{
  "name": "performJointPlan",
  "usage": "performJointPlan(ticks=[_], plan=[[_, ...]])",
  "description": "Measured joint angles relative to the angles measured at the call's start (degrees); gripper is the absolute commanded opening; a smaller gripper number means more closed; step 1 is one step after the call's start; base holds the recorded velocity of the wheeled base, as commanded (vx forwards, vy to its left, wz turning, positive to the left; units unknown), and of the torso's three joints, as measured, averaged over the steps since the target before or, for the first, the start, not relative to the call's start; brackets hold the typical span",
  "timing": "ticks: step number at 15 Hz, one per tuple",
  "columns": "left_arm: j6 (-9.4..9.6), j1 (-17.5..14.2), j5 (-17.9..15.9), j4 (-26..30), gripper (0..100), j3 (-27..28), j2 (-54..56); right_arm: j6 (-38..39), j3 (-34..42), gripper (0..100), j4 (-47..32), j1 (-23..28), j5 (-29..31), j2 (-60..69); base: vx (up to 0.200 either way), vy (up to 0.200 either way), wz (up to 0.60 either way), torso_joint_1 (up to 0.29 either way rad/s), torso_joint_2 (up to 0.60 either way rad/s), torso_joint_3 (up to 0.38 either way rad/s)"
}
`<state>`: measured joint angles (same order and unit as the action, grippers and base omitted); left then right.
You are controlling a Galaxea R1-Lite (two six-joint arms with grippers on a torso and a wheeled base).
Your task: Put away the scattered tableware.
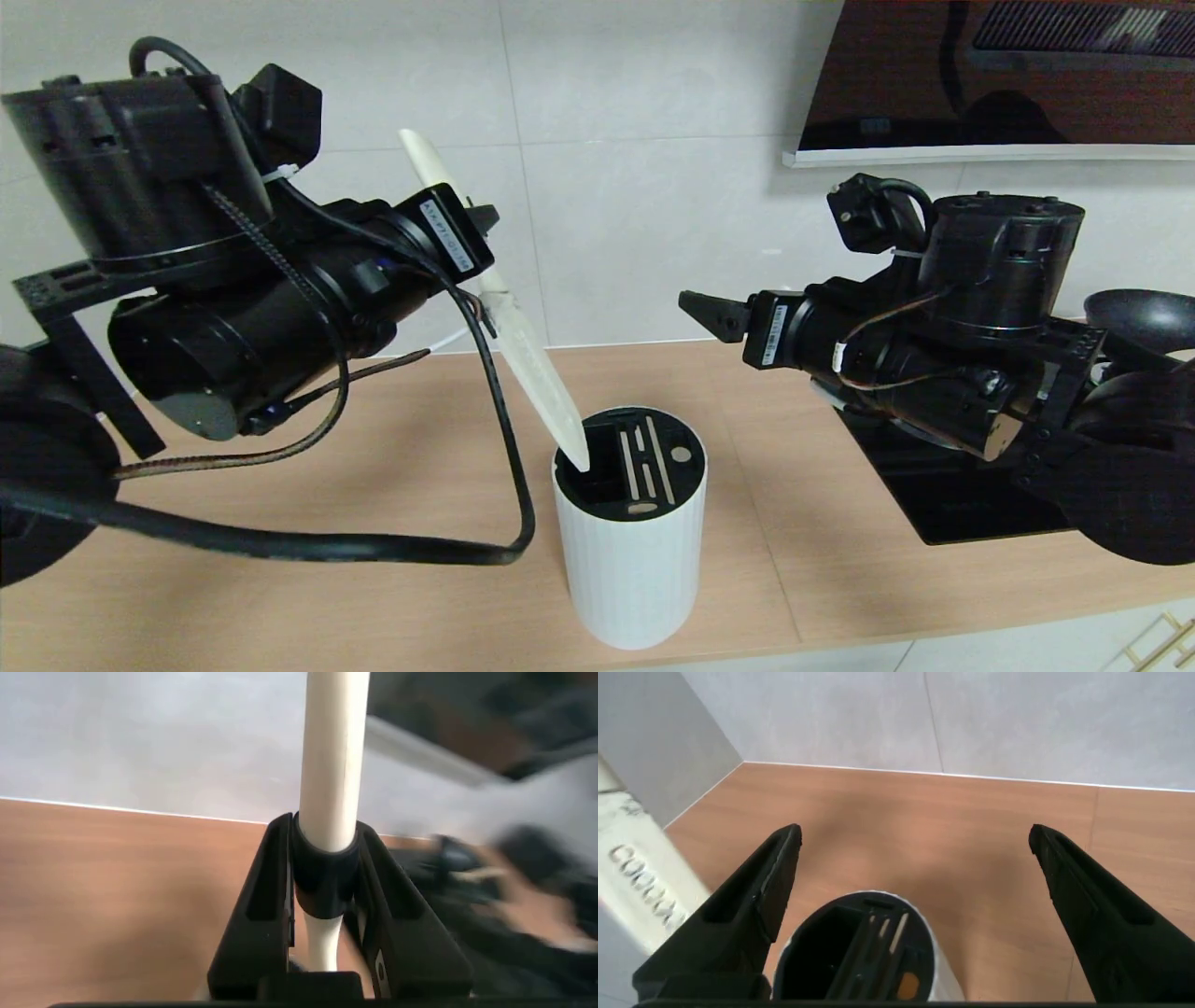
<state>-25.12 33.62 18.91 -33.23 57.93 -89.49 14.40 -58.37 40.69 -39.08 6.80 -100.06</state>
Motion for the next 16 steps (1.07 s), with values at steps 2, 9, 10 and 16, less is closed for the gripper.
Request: performJointPlan(ticks=[2, 9, 10, 16], plan=[[3.94, 3.3, 10.0, -0.2, 0, 0.3, -0.8, 0.0, 0.0, 100, -0.3, 0.0, 0.0, -0.1, 0.000, 0.000, 0.00, 0.000, 0.00, 0.000], [13.17, 10.4, 24.3, -10.2, 0, -0.4, -4.0, -0.2, 0.1, 100, -0.3, 0.1, 0.3, -0.1, 0.000, 0.000, 0.00, 0.000, 0.00, 0.000], [14.09, 10.8, 25.1, -12.5, 0, -0.6, -4.6, -0.2, 0.1, 100, -0.3, 0.1, 0.4, -0.1, 0.000, 0.000, 0.00, 0.000, 0.00, 0.000], [18.92, 12.5, 27.1, -25.3, 0, -1.0, -10.4, -0.2, 0.1, 100, -0.3, 0.1, 0.5, 0.1, 0.000, 0.000, 0.00, 0.000, 0.00, 0.000]])
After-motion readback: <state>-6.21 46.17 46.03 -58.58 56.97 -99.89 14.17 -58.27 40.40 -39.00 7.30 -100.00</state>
